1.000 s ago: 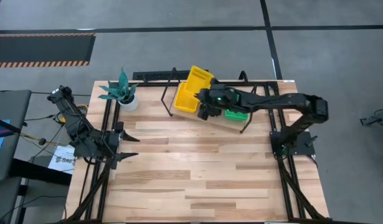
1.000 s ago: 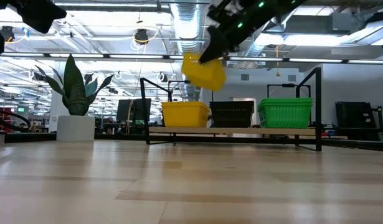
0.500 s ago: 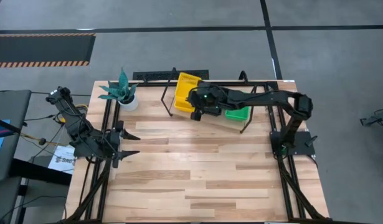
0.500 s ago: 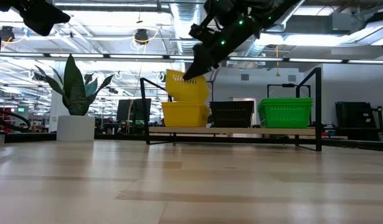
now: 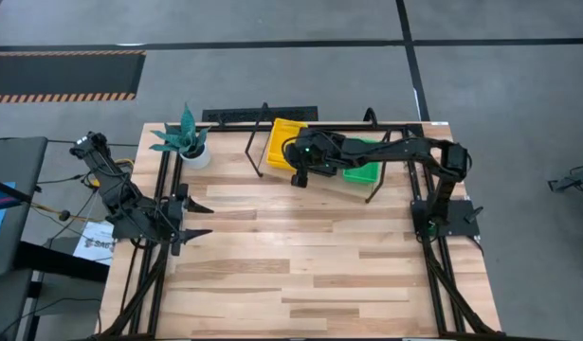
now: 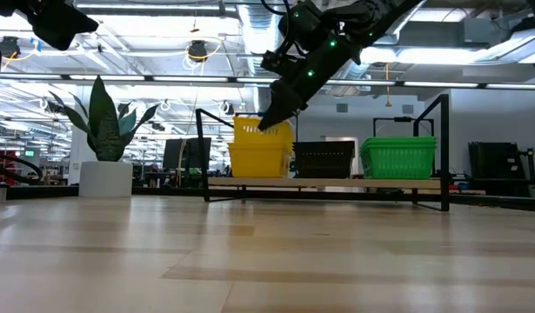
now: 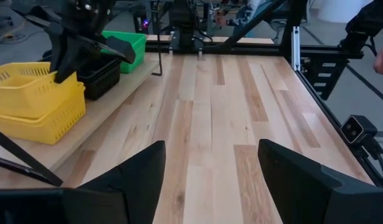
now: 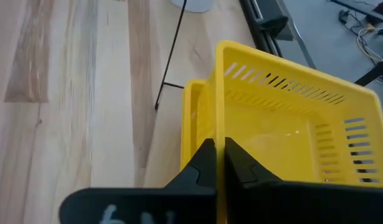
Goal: Stack baskets on shelf by color
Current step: Stack the yellow bin on top of the yellow bin on the shelf, then return to Home Position
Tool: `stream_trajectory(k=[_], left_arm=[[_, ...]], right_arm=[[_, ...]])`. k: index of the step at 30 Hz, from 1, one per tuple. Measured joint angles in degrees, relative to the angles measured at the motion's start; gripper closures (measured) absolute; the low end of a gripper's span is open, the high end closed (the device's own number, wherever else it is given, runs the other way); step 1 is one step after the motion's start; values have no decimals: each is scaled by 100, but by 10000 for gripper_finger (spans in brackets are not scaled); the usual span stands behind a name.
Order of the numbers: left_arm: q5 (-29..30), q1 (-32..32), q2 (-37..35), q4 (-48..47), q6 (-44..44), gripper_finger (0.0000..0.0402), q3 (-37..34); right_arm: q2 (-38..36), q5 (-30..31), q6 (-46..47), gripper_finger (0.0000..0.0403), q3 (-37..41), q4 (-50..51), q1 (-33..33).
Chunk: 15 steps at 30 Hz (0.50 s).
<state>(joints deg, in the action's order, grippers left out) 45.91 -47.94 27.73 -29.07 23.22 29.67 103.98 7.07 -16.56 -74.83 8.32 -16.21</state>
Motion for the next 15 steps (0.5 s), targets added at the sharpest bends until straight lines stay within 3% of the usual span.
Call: stream_trajectory(k=[6,15], left_arm=[[-2,0,0,-2,2,157,0],[134,0,0,0,-5,157,0]], right_arm=[[-2,2,-42,367,0,113,0],[-2,7,3,275,-36,150,7]])
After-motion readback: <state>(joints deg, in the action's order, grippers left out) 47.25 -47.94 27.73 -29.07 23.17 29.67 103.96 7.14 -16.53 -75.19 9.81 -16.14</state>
